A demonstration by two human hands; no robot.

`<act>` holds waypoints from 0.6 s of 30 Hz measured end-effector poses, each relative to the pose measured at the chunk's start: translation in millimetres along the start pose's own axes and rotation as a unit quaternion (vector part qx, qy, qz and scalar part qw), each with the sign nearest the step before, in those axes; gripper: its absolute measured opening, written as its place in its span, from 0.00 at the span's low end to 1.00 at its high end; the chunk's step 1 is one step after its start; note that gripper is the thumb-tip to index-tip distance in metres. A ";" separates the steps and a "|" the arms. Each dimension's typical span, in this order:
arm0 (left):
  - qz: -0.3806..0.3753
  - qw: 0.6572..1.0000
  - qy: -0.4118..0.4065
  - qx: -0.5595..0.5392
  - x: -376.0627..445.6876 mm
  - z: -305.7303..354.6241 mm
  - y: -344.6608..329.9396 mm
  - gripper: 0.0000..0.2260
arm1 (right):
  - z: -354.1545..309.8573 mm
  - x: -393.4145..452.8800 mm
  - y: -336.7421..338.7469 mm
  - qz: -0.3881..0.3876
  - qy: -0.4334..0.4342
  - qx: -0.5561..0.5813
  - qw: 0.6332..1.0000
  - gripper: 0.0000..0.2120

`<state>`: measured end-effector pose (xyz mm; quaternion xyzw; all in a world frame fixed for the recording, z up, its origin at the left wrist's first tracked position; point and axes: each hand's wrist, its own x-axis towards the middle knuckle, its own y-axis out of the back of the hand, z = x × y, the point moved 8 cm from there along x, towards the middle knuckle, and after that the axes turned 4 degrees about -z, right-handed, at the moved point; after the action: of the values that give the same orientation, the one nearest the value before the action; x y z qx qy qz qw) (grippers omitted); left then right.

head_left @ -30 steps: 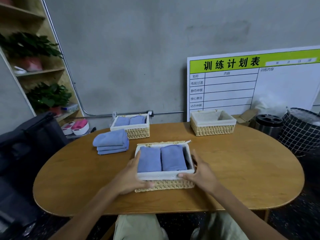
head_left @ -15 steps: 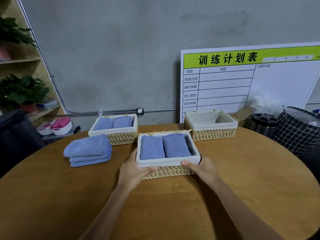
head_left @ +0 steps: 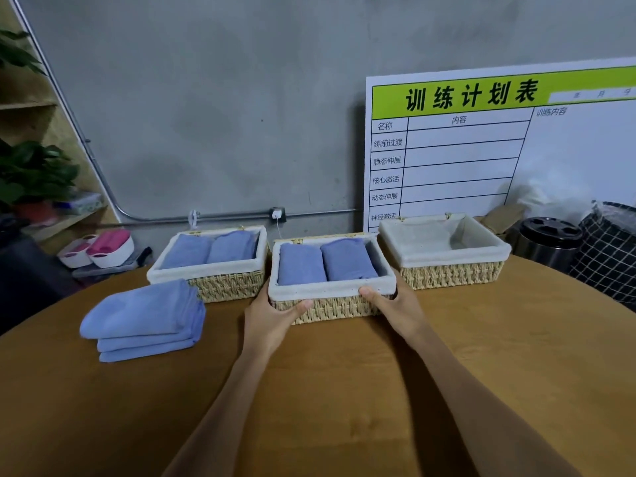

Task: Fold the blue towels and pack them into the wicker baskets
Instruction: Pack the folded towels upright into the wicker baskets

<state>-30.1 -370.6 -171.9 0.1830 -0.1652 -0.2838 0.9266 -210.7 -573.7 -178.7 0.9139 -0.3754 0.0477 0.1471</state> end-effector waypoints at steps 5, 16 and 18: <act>0.003 1.000 0.000 -0.031 30.5 -12.1 -10.2 0.32 | 4.7 29.2 -2.0 0.021 0.007 -0.009 1.000 0.30; -0.004 0.998 -0.015 -0.055 57.9 -11.4 -22.4 0.37 | 14.8 65.0 -5.0 0.012 0.001 -0.030 0.999 0.32; 0.001 0.999 -0.015 -0.052 60.1 -13.1 -22.3 0.35 | 14.9 66.1 -6.6 0.010 0.002 -0.032 0.999 0.32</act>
<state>12.1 -419.8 -180.9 0.1302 -0.1637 -0.2940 0.9326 -159.2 -618.1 -181.5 0.9046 -0.3860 0.0388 0.1769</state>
